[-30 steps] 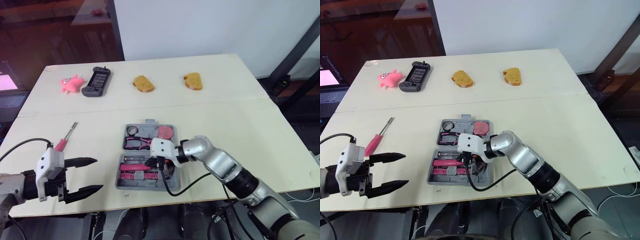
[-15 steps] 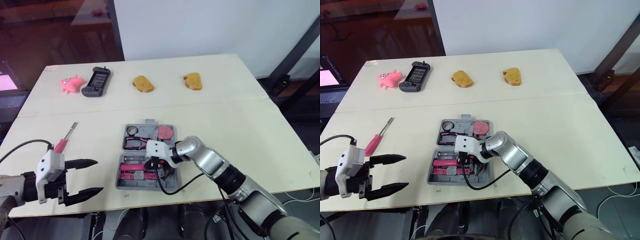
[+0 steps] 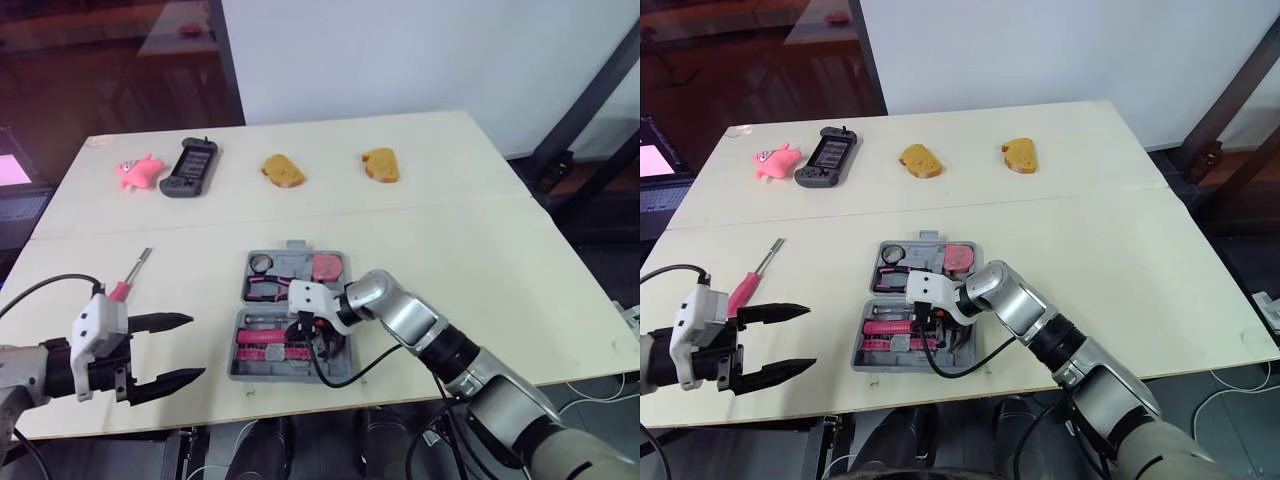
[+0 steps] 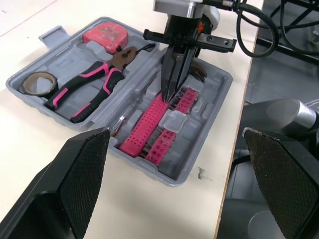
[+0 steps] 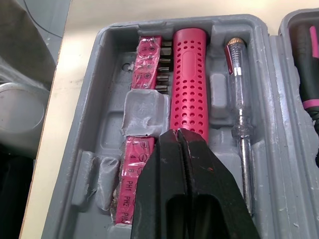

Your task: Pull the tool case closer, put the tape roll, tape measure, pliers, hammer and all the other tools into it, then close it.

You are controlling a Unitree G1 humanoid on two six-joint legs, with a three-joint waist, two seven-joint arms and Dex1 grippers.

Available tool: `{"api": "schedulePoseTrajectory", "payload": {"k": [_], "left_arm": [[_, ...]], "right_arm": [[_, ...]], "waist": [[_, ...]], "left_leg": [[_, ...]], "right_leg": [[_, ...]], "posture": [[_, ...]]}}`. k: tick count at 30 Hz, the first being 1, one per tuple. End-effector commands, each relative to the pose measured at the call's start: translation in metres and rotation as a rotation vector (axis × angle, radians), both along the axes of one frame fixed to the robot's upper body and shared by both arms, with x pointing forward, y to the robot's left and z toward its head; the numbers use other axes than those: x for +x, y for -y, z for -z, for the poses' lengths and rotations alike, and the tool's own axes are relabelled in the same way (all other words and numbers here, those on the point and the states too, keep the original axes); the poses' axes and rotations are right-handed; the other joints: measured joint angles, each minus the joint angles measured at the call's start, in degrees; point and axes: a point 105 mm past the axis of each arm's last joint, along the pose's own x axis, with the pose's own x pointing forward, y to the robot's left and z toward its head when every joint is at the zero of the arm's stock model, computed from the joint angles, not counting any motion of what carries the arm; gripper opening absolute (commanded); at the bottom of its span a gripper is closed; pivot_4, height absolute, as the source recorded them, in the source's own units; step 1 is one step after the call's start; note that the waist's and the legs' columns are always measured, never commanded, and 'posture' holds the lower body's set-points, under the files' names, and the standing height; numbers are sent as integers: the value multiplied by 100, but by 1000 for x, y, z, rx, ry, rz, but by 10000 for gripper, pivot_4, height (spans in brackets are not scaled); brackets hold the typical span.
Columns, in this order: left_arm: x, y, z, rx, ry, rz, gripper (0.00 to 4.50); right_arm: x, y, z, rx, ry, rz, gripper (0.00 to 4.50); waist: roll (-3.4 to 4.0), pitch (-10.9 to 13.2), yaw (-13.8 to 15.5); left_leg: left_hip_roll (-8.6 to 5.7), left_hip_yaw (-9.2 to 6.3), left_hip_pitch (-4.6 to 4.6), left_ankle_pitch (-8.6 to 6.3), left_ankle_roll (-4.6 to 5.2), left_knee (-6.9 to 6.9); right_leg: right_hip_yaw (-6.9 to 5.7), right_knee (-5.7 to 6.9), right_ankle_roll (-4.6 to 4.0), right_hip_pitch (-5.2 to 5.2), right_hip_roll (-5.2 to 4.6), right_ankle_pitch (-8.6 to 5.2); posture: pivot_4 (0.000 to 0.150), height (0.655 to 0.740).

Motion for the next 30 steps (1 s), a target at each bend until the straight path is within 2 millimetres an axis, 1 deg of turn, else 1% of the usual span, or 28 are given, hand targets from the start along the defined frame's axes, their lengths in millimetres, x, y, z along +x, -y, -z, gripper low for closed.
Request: {"api": "schedulePoseTrajectory", "payload": {"k": [1, 5, 7, 9, 11, 13, 14, 16, 18, 21, 24, 25, 27, 28, 29, 30], "left_arm": [[-2, 1, -7, 12, 30, 4, 45000], [-2, 2, -6, 11, 28, 5, 45000], [-2, 2, -6, 10, 27, 6, 45000], [-1, 2, -6, 9, 29, 4, 45000], [0, 1, -6, 8, 32, 0, 45000], [1, -1, -7, 7, 36, -5, 45000], [2, -1, -7, 7, 37, -7, 45000], [4, -3, -8, 1, 43, -18, 45000], [6, -5, -8, 2, 51, -31, 45000], [8, -11, -7, -5, 56, -64, 45000], [7, -24, -4, -2, 66, -113, 45000], [9, -31, -1, 4, 77, -138, 45000], [13, -44, 4, 0, 98, -191, 45000], [14, -51, 9, 10, 105, -213, 45000], [15, -57, 12, 15, 110, -231, 45000], [15, -62, 14, 15, 115, -247, 45000]], "right_arm": [[-7, 12, 32, -106, -87, 56, 703], [-7, 13, 35, -100, -127, 74, 703], [-7, 11, 32, -75, -125, 64, 703], [-7, 4, 19, -12, -103, 30, 703], [-3, -5, -5, 96, -23, -14, 703], [2, -8, -29, 198, 41, -34, 703], [4, -8, -36, 223, 56, -36, 703], [12, 1, -59, 294, 84, -4, 703], [14, 15, -81, 363, 93, 25, 703], [19, 44, -99, 409, 158, 90, 703], [19, 76, -104, 427, 223, 151, 8548], [20, 91, -103, 437, 252, 193, 12927], [20, 119, -96, 447, 269, 268, 24249], [21, 137, -89, 429, 288, 313, 28420], [20, 151, -81, 402, 301, 340, 34411], [19, 163, -75, 378, 316, 364, 38900]], "waist": [[-7, -14, 0], [-23, -33, -2], [-25, -35, -4], [-25, -35, 1], [-25, -35, 4], [-24, -32, 4], [-23, -31, 5], [-23, -30, 9], [-21, -29, 25], [-24, -30, 65], [-26, -29, 119], [-27, -28, 142], [-22, -25, 175], [-22, -25, 184], [-23, -24, 186], [-23, -24, 189]], "left_leg": [[3, 2, 24, 0, 0, -15], [5, 0, 32, 0, 0, -28], [5, 0, 34, 0, 0, -31], [5, -1, 34, 0, 0, -31], [5, -1, 33, 0, 0, -31], [5, 0, 27, 0, 0, -31], [4, 0, 22, 0, -1, -30], [3, -1, 20, 2, -3, -30], [3, -1, 19, 2, -3, -30], [0, -3, 18, 2, -3, -30], [-1, -1, 17, 1, -3, -33], [0, 1, 17, 1, -3, -35], [3, 4, 16, 1, -3, -37], [3, 6, 14, 1, -3, -36], [3, 8, 14, 1, -2, -34], [2, 10, 14, 1, -2, -32]], "right_leg": [[1, -6, -15, 19, -4, -11], [2, -6, -15, 21, -5, -16], [2, -6, -15, 21, -3, -16], [2, -5, -15, 20, -3, -16], [2, -6, -14, 20, -3, -16], [2, -6, -13, 16, -3, -16], [2, -5, -12, 11, -4, -15], [3, -5, -10, 8, -4, -15], [3, -5, -8, 9, -5, -14], [3, -10, -9, 11, -9, -17], [3, -13, -7, 12, -13, -20], [3, -14, -8, 11, -13, -22], [2, -15, -12, 9, -13, -24], [2, -13, -13, 9, -14, -24], [3, -15, -13, 10, -15, -24], [2, -16, -14, 12, -16, -25]], "posture": [[1500, 7400], [1500, 7400], [1500, 7400], [1500, 7400], [1500, 7400], [1500, 7400], [1500, 7400], [1500, 7400], [1500, 7400], [1500, 7400], [1500, 7400], [1500, 7400], [1500, 7400], [1500, 7400], [1500, 7400], [1500, 7400]]}}
